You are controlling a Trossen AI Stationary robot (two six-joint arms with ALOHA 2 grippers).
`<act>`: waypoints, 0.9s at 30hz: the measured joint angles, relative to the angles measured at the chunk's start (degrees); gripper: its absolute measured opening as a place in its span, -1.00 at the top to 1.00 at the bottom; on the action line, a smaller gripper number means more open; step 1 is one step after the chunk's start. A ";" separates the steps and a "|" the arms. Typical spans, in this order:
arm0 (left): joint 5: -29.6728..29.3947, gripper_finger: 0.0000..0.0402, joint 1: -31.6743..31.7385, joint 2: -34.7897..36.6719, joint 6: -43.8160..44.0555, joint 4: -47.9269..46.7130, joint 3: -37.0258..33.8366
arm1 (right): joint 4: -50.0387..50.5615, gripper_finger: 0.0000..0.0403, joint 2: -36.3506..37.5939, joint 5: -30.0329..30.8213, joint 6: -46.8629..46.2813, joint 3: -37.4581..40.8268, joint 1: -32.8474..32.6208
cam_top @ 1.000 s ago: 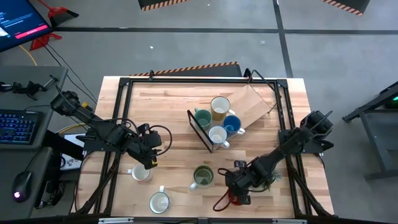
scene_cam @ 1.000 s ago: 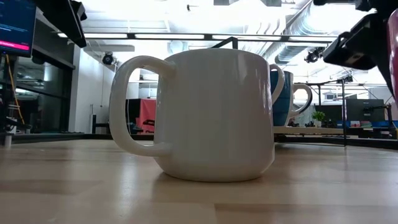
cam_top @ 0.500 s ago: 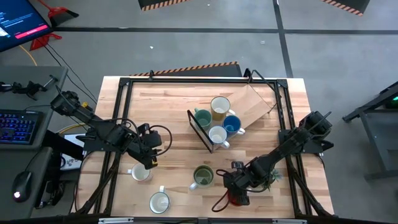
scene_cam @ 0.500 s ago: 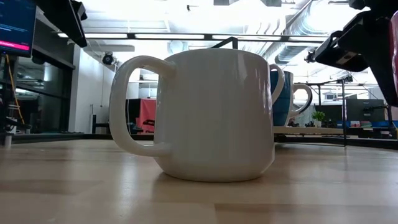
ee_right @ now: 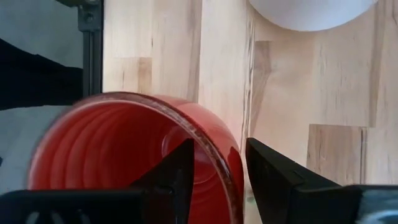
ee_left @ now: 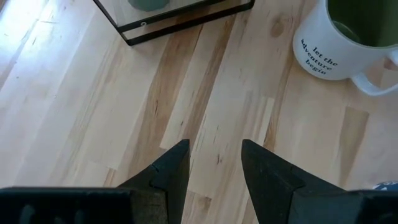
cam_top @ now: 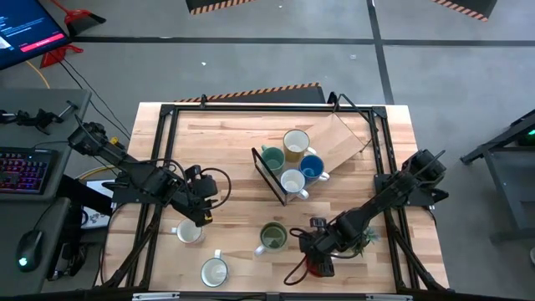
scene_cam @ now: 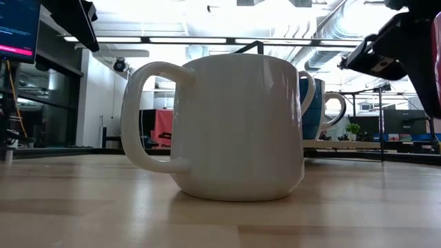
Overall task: Place coffee mugs
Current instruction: Put the red mug on the shelf
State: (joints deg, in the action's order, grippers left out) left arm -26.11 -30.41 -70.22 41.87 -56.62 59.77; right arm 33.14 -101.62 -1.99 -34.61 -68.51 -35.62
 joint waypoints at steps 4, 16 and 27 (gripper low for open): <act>-0.02 0.32 0.00 0.00 0.07 0.03 0.00 | 0.06 0.38 -0.73 -0.03 -0.10 0.00 0.00; -0.33 0.32 0.01 0.00 0.02 0.12 0.00 | 0.38 0.96 -0.79 1.92 -3.26 0.00 0.00; -3.29 0.32 0.01 0.00 0.02 0.15 0.00 | 7.43 1.00 -0.26 3.22 -3.53 -7.89 0.00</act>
State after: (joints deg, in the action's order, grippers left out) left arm -29.39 -30.41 -70.22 41.88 -56.48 59.77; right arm 40.57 -101.89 1.24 -38.14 -76.40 -35.62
